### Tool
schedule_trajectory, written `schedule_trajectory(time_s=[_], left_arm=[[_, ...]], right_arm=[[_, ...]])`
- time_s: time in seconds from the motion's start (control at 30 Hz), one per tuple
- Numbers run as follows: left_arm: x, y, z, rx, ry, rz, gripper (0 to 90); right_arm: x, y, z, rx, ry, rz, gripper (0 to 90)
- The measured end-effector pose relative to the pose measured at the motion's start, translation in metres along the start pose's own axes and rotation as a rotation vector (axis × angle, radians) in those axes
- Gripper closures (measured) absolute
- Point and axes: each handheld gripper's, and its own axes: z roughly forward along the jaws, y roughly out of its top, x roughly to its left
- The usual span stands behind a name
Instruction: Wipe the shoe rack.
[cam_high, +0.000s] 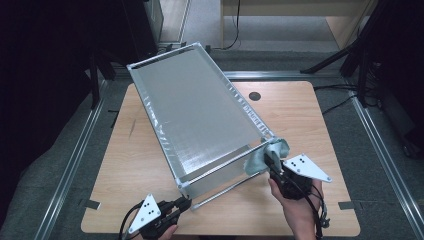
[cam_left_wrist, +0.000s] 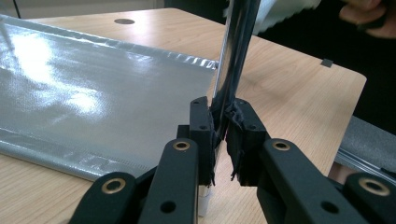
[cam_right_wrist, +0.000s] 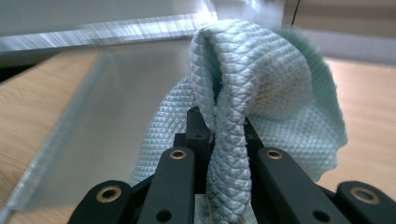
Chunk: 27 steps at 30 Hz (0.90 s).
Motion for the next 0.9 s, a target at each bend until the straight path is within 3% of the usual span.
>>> schedule_trajectory(time_s=[0.3, 0.57, 0.67, 0.9], left_arm=[[0.0, 0.0, 0.0, 0.0, -0.002, 0.001, 80.7], [0.0, 0.0, 0.0, 0.001, -0.001, 0.002, 80.7], [0.0, 0.0, 0.0, 0.001, -0.001, 0.003, 80.7], [0.0, 0.0, 0.0, 0.001, -0.001, 0.002, 80.7]], right_arm=[[-0.012, -0.04, 0.037, 0.159, -0.008, 0.023, 81.1], [-0.015, -0.064, 0.057, 0.282, -0.018, 0.032, 80.7], [-0.015, -0.063, 0.056, 0.275, -0.019, 0.037, 81.0], [-0.008, -0.041, 0.041, 0.186, -0.029, 0.01, 81.4]])
